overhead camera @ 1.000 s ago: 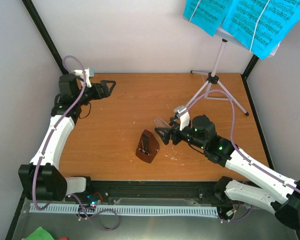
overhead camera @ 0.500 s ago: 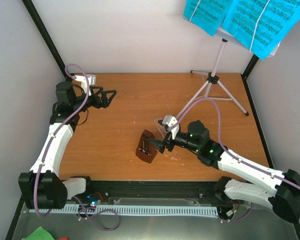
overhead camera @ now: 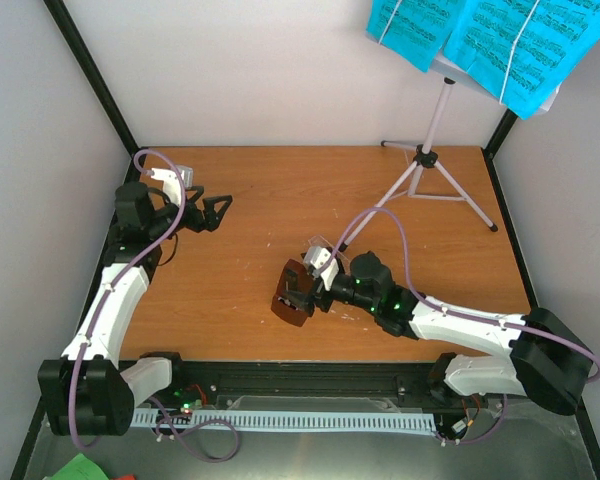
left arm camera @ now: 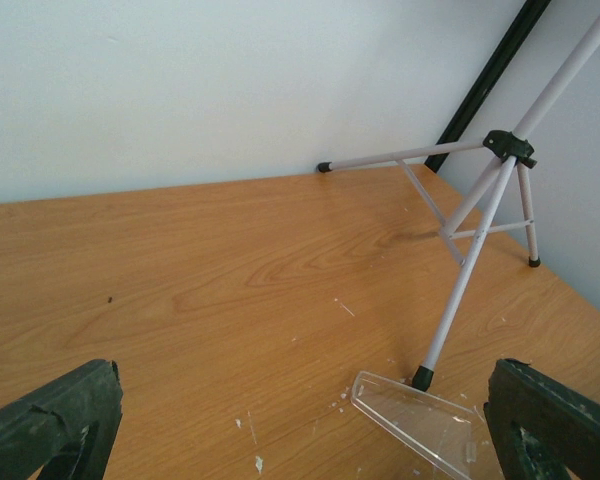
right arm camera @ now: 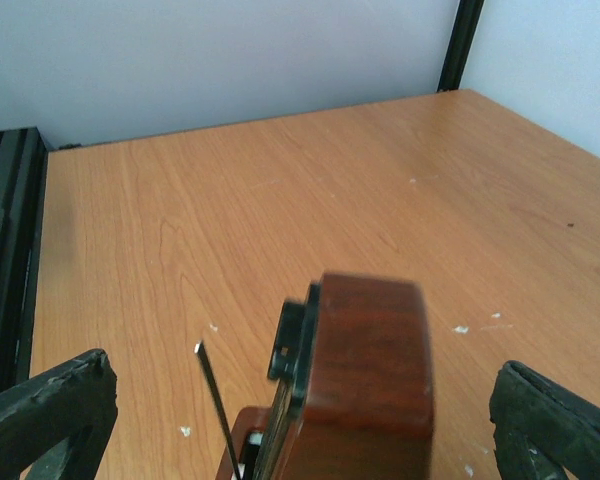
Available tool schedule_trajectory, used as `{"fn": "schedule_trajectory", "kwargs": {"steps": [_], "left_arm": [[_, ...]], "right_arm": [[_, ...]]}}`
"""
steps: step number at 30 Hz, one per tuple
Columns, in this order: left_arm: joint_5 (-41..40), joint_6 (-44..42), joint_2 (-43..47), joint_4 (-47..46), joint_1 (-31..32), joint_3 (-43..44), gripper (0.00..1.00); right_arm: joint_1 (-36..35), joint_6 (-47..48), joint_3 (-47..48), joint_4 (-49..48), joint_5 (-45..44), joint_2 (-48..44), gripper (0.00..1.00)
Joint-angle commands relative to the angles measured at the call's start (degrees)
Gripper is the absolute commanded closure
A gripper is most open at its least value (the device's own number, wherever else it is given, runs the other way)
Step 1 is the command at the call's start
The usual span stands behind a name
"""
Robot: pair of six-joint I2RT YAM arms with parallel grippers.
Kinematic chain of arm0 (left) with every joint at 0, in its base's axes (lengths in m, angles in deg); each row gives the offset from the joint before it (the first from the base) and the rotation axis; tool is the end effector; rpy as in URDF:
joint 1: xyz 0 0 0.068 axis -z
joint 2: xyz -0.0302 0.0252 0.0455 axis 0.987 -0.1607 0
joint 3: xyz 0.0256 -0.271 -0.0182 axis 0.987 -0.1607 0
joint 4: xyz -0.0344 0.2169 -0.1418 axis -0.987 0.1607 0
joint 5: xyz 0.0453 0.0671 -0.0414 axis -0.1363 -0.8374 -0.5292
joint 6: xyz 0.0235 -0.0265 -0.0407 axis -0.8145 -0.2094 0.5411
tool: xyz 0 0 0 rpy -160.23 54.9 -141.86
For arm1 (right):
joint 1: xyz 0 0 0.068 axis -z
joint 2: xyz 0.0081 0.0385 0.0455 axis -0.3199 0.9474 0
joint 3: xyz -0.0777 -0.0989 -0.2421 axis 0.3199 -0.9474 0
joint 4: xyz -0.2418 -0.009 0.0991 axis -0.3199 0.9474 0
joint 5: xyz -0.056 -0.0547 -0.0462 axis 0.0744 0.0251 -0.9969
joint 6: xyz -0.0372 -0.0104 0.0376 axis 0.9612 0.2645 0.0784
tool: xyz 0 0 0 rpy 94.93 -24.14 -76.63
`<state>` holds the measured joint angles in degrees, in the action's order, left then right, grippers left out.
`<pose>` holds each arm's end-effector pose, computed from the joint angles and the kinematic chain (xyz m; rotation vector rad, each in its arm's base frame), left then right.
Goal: Pack up the instrument practice props
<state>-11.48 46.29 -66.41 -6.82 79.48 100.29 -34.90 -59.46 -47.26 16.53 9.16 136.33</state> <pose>0.2477 -0.0170 0.3157 0.3106 1.8396 -0.7218 0.1477 0.2128 0.2186 -1.0821 1.5727 0.7708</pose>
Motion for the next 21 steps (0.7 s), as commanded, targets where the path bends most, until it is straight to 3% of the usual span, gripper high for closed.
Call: {"fn": "schedule_trajectory", "kwargs": {"steps": [1,8,21], "left_arm": [[0.7,-1.3,1.4,-3.1,-0.1,0.4,0.01],[-0.1,-1.3,1.0,-2.6,0.0,0.1,0.01],[0.5,-0.1,-0.4,-2.7,0.0,0.1,0.0]], "right_arm": [[-1.6,1.6,-0.7,-5.9,-1.6,1.4,0.0],[-3.0,1.8,-1.4,-10.1,-7.9,4.8,0.01],[-3.7,-1.0,-2.8,-14.0,-9.7,7.2,0.25]]}}
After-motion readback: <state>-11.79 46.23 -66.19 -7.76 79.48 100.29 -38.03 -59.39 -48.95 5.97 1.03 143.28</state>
